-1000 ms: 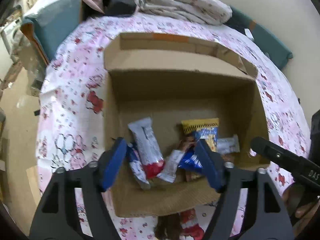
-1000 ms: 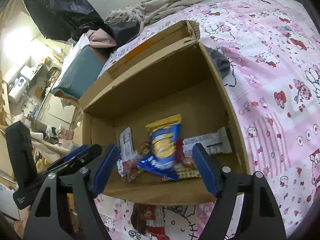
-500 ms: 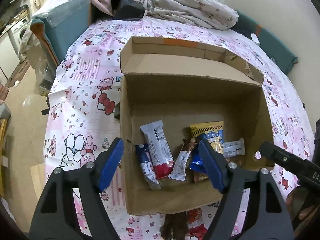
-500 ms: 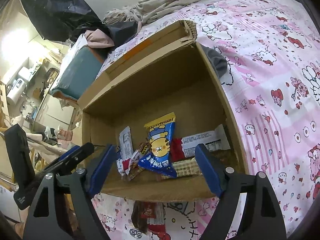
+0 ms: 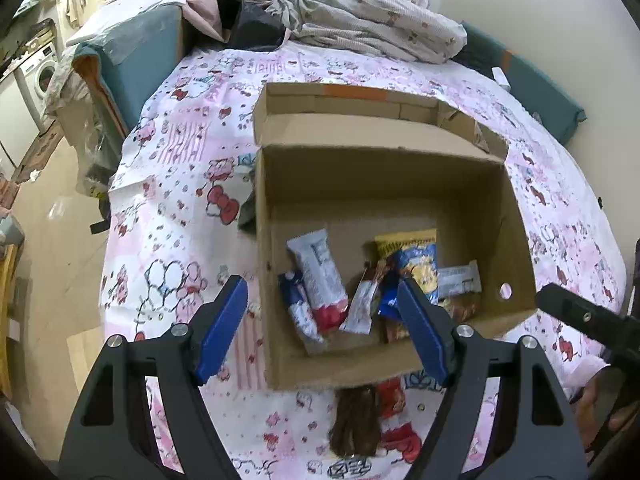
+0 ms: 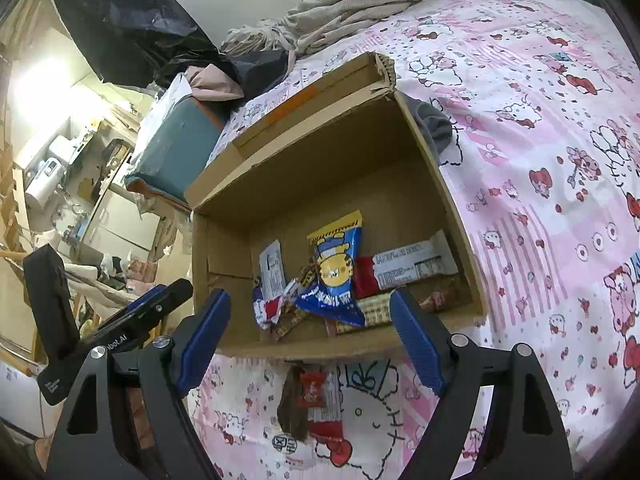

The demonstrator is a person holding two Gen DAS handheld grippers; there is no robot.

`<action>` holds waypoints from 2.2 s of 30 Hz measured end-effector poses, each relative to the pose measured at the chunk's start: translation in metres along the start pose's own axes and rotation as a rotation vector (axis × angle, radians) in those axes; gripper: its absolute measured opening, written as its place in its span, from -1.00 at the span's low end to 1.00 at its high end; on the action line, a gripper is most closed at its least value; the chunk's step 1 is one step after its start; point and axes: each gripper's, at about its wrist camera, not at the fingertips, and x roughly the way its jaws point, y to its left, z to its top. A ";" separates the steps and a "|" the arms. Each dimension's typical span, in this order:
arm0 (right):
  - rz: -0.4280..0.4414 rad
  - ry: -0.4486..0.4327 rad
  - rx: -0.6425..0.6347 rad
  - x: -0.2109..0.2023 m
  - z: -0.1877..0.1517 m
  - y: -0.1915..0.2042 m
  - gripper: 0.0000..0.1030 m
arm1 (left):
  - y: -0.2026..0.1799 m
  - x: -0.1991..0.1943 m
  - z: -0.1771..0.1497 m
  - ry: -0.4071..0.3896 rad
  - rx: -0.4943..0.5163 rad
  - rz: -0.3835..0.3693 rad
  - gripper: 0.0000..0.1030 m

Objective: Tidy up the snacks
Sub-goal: 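Grasp the dark vacuum-packed sausage with the left tool while the right tool grasps the red-wrapped candy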

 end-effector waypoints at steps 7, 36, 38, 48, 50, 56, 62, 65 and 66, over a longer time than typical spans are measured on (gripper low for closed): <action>0.006 0.027 0.023 -0.006 -0.017 0.001 0.63 | 0.009 -0.006 -0.017 0.038 -0.030 -0.010 0.45; -0.078 0.149 0.210 0.006 -0.064 -0.034 0.63 | -0.014 0.089 -0.107 0.428 -0.017 0.013 0.44; -0.076 0.149 0.216 0.007 -0.064 -0.035 0.63 | -0.021 0.091 -0.108 0.437 -0.001 -0.004 0.45; -0.081 0.166 0.208 0.012 -0.064 -0.032 0.63 | -0.048 0.098 -0.121 0.475 0.058 -0.077 0.59; -0.088 0.166 0.204 0.012 -0.064 -0.032 0.63 | -0.053 0.100 -0.123 0.467 0.077 -0.084 0.58; -0.096 0.157 0.222 0.010 -0.063 -0.036 0.63 | -0.047 0.098 -0.118 0.490 0.074 -0.105 0.03; -0.078 0.161 0.231 0.010 -0.063 -0.038 0.63 | -0.023 0.078 -0.128 0.484 0.020 -0.052 -0.06; -0.074 0.183 0.220 0.016 -0.064 -0.034 0.63 | -0.011 0.068 -0.126 0.472 -0.027 -0.030 -0.07; -0.073 0.193 0.214 0.019 -0.064 -0.032 0.63 | -0.005 0.063 -0.127 0.466 -0.053 -0.016 -0.07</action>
